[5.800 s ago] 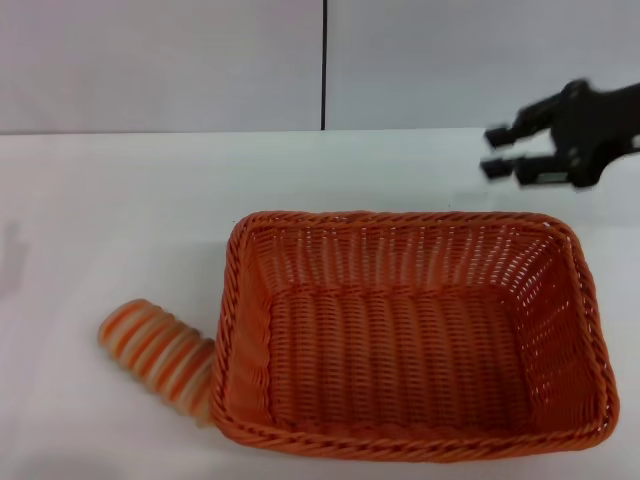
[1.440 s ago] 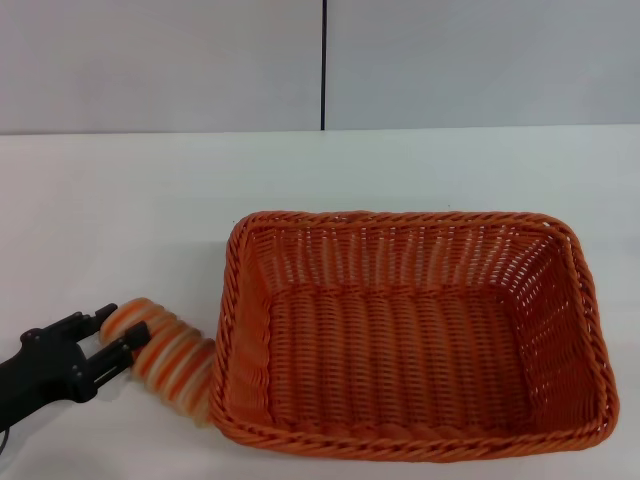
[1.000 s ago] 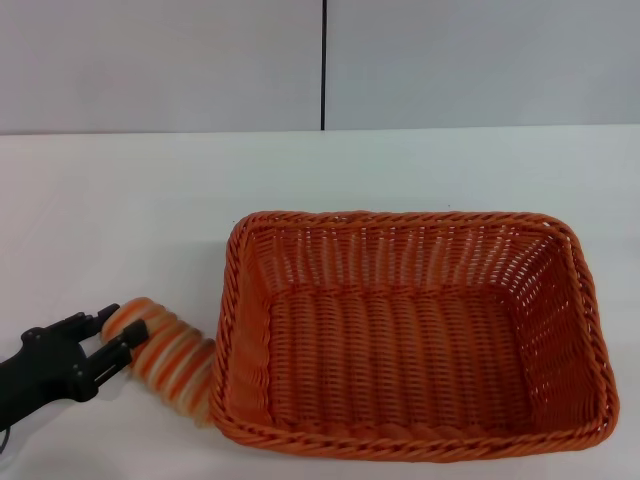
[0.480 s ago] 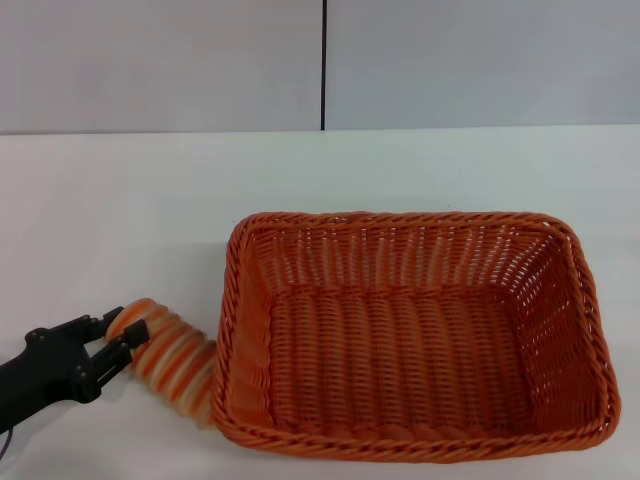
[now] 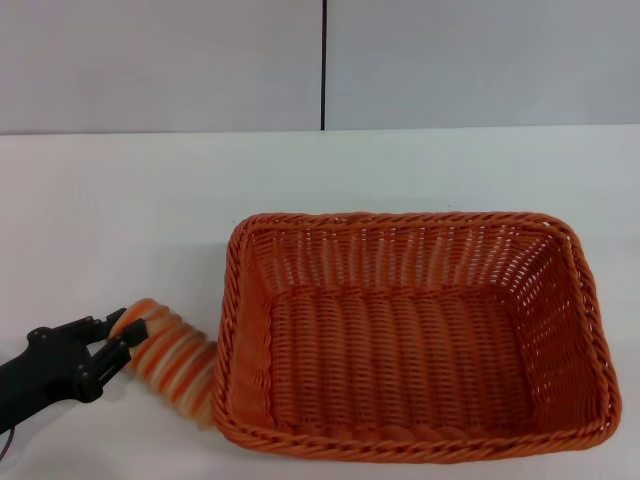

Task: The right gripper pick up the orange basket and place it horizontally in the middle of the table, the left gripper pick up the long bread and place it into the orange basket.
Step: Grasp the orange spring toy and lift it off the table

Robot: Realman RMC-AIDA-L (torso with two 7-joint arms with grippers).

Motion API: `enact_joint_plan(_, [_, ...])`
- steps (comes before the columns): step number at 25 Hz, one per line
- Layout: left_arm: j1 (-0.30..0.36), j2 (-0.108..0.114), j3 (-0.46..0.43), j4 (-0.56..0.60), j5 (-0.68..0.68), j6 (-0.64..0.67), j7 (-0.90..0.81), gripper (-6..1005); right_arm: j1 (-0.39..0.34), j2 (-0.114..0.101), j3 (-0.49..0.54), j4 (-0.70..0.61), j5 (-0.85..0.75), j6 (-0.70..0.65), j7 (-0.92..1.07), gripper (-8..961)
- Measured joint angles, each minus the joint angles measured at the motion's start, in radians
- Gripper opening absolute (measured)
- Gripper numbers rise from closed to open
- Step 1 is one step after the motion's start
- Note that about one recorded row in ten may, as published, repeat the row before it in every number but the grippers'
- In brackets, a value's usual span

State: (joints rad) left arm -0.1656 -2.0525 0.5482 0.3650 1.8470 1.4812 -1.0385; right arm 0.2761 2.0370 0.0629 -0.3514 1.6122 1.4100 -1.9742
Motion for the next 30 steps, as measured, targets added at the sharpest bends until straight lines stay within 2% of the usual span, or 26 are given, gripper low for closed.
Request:
enact_joint_plan(19, [-0.001,0.001,-0.022,0.009,-0.006,-0.008,0.003,202,0.002,0.000,0.002,0.003,0.003,-0.005,0.000,366])
enact_joint_plan(24, [-0.003,0.026,-0.151,0.024,-0.009,-0.029,0.001,190,0.006,0.000,0.003,0.003,0.015,0.003,0.000,366])
enact_joint_plan(30, [-0.011,0.032,-0.359,0.056,-0.013,-0.005,-0.017,187,0.010,-0.001,0.003,0.003,0.022,0.007,0.005,366])
